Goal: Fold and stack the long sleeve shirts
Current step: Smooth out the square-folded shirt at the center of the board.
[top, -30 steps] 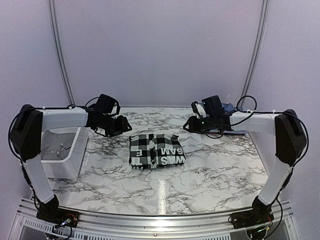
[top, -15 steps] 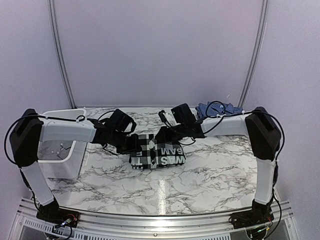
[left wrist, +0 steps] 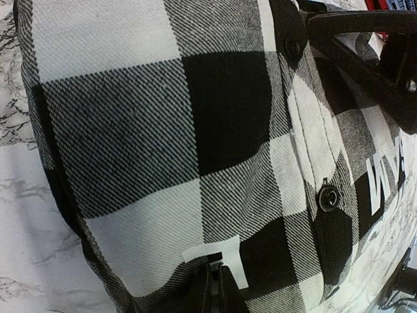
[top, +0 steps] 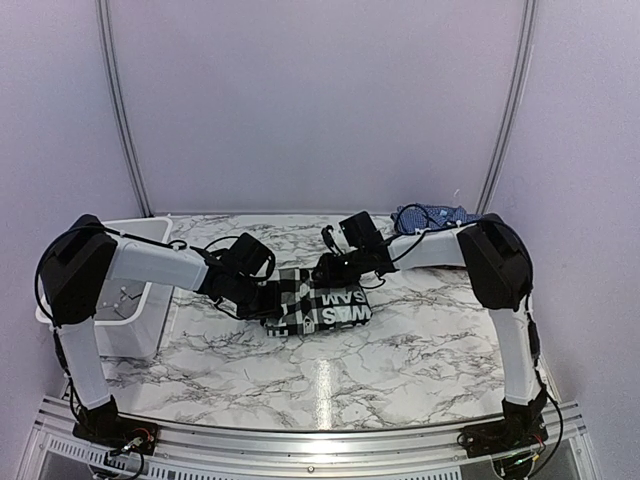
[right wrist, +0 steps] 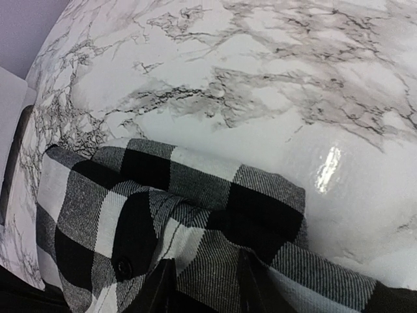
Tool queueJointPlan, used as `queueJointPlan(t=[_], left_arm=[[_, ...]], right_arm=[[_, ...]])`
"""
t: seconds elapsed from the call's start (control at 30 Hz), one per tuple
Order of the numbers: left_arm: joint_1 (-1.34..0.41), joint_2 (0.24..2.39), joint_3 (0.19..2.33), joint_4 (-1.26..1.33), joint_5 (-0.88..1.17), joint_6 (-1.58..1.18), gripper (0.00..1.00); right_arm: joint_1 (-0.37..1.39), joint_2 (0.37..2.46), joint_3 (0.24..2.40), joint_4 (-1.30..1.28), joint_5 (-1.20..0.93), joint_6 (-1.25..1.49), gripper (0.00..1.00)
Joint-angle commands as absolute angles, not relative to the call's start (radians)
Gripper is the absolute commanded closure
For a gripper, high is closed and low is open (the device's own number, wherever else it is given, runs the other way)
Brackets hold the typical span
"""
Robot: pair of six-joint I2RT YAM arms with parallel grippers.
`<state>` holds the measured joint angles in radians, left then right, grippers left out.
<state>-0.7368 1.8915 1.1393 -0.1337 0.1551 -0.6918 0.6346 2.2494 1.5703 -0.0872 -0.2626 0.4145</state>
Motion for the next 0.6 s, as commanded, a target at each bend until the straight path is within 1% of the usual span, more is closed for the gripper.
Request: queueJointPlan(t=[0.0, 0.03, 0.1, 0.27, 0.4, 0.5, 0.57], left_arm=[[-0.734, 1.88, 1.118, -0.138, 0.131, -0.684, 0.93], [-0.733, 1.878, 1.12, -0.138, 0.13, -0.682, 0.93], [-0.733, 1.875, 1.121, -0.139, 0.127, -0.682, 0.93], [-0.733, 1.876, 1.128, -0.14, 0.129, -0.685, 0.93], [-0.732, 1.878, 1.14, -0.145, 0.13, -0.682, 0.93], [-0.732, 1.865, 1.15, -0.153, 0.137, -0.677, 0.92], [-0.732, 1.848, 1.16, -0.16, 0.134, -0.671, 0.89]], right_arm=[[0.597, 2.141, 1.538, -0.128, -0.192, 0.411, 0.66], [0.588, 2.138, 1.537, -0.131, -0.193, 0.41, 0.66], [0.565, 2.152, 1.543, -0.138, -0.199, 0.405, 0.7], [0.541, 2.235, 1.566, -0.136, -0.253, 0.387, 0.76], [0.521, 2.281, 1.607, -0.162, -0.266, 0.381, 0.77], [0.519, 2.249, 1.624, -0.199, -0.244, 0.362, 0.75], [0.525, 2.202, 1.62, -0.222, -0.225, 0.348, 0.74]])
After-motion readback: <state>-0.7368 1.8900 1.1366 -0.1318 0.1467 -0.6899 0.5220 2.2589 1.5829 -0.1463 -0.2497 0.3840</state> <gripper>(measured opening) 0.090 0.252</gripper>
